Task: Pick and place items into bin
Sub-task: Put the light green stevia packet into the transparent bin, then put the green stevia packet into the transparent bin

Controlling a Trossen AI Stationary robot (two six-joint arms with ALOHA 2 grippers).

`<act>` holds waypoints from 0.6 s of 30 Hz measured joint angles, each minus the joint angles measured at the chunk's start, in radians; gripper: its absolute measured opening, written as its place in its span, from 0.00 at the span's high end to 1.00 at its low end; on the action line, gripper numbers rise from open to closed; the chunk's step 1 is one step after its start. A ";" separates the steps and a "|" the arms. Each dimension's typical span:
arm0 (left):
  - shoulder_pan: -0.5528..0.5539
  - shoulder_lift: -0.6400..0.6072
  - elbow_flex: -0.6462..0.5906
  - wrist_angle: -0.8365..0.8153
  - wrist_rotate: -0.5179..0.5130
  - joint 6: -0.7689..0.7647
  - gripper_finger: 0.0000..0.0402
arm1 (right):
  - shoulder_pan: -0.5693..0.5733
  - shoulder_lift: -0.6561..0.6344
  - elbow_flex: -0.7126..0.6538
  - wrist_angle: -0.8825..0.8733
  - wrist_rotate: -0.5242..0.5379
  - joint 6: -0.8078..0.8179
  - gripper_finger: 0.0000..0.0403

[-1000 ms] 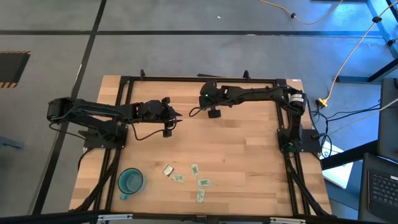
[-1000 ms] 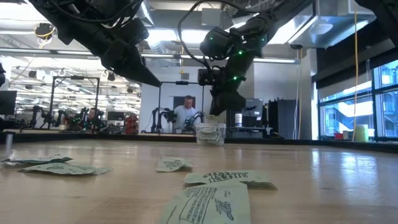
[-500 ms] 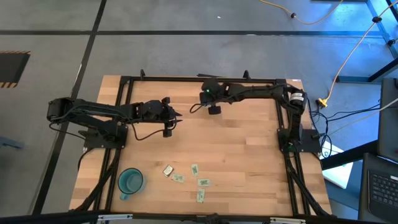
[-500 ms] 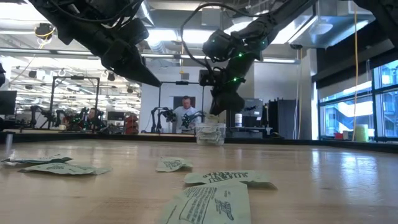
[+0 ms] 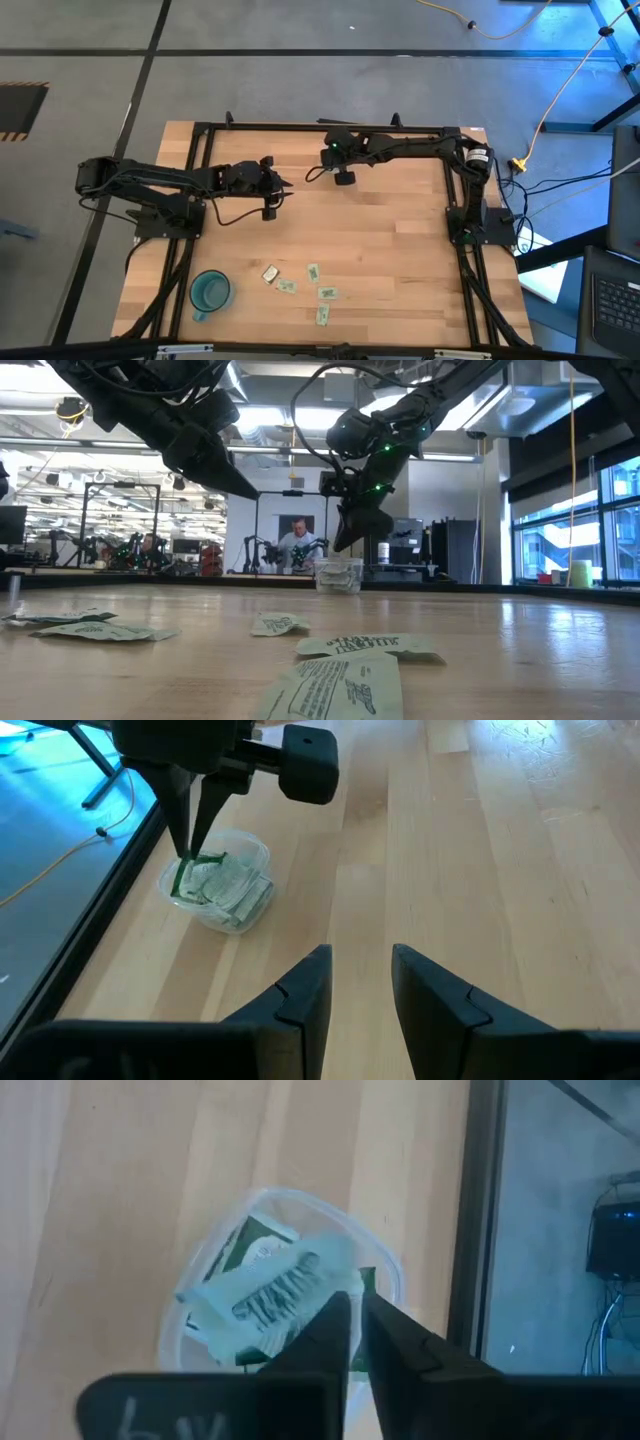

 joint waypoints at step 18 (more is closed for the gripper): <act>-0.124 0.000 0.003 -0.047 0.088 0.031 0.75 | 0.018 -0.345 -0.196 -0.205 -0.339 0.362 0.85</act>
